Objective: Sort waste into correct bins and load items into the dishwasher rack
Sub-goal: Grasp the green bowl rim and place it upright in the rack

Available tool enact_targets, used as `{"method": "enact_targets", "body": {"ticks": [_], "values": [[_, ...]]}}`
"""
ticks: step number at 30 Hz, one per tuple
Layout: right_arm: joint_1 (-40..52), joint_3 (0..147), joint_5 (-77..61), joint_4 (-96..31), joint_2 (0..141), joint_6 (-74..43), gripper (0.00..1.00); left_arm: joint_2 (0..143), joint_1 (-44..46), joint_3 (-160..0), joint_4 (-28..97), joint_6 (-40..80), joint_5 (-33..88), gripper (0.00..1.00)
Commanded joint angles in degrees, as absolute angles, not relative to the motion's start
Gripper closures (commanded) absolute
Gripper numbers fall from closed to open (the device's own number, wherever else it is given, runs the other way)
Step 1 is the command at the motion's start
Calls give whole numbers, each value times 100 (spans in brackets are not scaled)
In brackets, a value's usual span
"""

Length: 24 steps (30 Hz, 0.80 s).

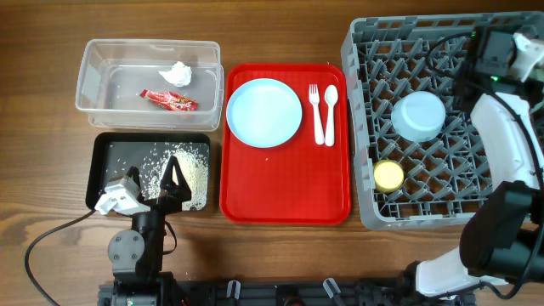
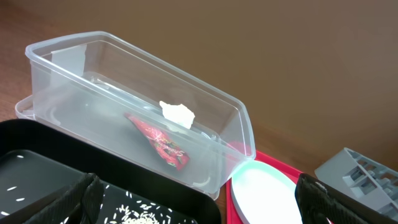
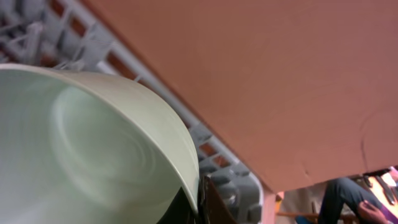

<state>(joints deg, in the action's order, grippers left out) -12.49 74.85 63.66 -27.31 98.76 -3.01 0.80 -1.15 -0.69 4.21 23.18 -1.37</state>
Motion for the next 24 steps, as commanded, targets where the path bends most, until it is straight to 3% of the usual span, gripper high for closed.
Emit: {"method": "enact_targets", "body": {"ticks": [1,10,24], "values": [[-1492,7531,6530,-2390,9900,478,96,43,-141,-32,403,2292,-86,0],[-1612,7531,6416,-1909,9907,1232,96,43,-141,-32,403,2292,-86,0],[-1865,7531,6388,-1885,10204,1251,96,43,-141,-32,403,2292,-86,0]]}}
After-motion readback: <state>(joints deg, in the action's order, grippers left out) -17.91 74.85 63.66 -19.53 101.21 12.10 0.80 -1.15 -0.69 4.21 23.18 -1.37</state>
